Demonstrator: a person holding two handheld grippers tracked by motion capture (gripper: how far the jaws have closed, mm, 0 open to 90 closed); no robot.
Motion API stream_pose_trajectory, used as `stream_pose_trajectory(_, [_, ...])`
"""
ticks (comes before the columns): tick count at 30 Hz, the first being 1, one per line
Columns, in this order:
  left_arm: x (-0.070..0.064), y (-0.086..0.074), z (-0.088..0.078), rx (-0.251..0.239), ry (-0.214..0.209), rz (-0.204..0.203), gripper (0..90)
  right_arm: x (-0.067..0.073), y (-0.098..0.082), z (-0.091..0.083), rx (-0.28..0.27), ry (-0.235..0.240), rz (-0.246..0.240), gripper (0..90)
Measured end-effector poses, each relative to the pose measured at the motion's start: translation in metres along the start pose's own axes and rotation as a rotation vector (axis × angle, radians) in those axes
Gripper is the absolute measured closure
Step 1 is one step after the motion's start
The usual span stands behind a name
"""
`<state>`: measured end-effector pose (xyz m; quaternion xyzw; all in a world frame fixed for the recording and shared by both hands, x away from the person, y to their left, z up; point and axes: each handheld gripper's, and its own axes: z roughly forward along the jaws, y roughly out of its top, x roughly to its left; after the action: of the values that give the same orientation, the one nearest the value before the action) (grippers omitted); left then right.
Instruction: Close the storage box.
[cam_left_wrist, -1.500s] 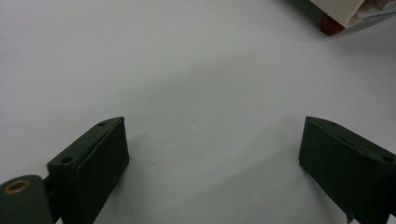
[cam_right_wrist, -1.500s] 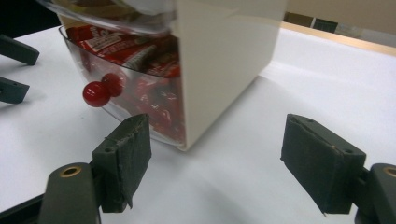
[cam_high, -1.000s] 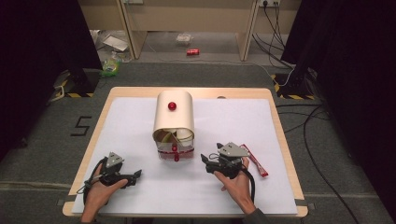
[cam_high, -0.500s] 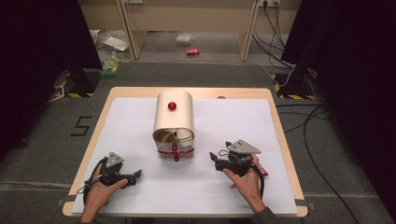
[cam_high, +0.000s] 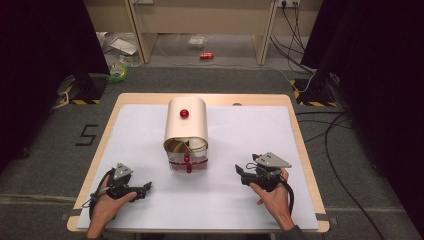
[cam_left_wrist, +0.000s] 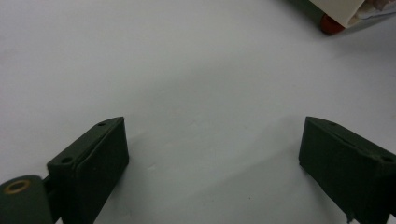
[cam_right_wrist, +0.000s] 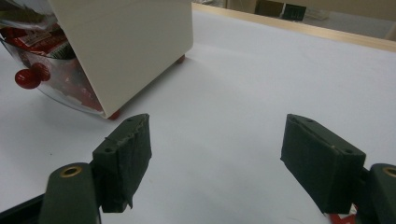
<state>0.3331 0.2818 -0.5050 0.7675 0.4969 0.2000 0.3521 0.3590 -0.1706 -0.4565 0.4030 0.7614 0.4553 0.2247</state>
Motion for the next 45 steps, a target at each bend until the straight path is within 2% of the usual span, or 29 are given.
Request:
stream_pose_trajectory(29, [0.0,0.0,0.0,0.001,0.001,0.003,7.5,-0.011,-0.012,-0.02,-0.004,-0.012,0.009,24.3])
stream_pose_trajectory(45, [0.0,0.0,0.0,0.001,0.001,0.003,7.5,-0.013,-0.019,-0.03,0.012,-0.01,0.023,23.3])
